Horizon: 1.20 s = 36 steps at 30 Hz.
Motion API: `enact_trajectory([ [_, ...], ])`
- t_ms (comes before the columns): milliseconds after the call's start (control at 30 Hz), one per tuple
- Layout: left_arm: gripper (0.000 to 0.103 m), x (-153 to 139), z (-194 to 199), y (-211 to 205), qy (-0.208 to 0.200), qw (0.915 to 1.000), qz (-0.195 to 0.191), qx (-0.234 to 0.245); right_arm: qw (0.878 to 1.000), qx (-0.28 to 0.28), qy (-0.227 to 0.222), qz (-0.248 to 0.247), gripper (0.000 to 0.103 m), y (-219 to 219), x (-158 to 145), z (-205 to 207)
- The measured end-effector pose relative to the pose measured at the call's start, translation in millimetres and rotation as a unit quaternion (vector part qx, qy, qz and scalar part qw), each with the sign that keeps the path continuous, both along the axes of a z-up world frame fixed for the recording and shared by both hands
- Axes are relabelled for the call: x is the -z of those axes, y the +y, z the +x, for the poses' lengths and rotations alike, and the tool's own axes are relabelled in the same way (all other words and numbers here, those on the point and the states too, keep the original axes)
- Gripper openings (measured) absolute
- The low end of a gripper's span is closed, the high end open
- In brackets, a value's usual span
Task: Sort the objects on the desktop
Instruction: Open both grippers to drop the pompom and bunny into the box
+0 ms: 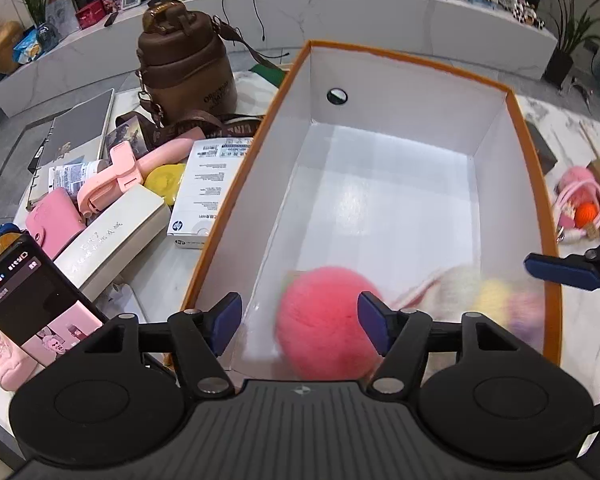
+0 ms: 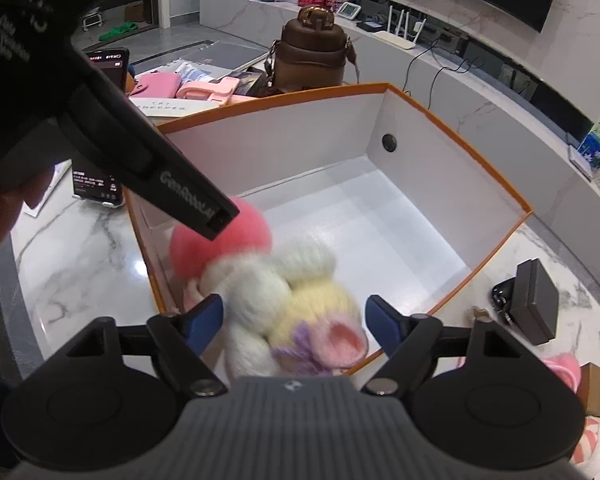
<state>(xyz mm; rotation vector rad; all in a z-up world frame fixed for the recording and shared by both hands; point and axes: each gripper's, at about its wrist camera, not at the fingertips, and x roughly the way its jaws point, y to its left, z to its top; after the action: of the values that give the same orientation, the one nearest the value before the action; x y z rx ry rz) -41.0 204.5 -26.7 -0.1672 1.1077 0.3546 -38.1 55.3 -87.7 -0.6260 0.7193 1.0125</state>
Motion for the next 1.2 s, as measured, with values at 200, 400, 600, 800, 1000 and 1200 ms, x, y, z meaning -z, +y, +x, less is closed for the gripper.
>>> enact_trajectory([
  [200, 0.077, -5, -2, 0, -0.012, 0.9999, 0.001, -0.003, 1.000, 0.003, 0.011, 0.017, 0.095, -5, -7, -1],
  [400, 0.077, -9, -4, 0, -0.031, 0.9995, -0.002, -0.009, 0.999, 0.019, 0.011, 0.042, 0.095, -16, -17, 0],
  [600, 0.077, -15, -4, -7, -0.048, 0.9988, -0.008, -0.002, 0.996, 0.046, 0.016, 0.077, 0.095, -38, -30, 8],
  [800, 0.077, -17, -1, -13, -0.053, 0.9986, -0.009, -0.001, 0.994, 0.068, 0.015, 0.088, 0.095, -58, -37, 16],
  [1000, 0.077, -19, 5, -29, -0.055, 0.9984, -0.002, 0.014, 0.992, 0.092, 0.010, 0.081, 0.095, -82, -35, 25],
  [1200, 0.077, -28, 16, -53, -0.074, 0.9968, -0.001, 0.032, 0.990, 0.117, 0.007, 0.079, 0.095, -108, -36, 36],
])
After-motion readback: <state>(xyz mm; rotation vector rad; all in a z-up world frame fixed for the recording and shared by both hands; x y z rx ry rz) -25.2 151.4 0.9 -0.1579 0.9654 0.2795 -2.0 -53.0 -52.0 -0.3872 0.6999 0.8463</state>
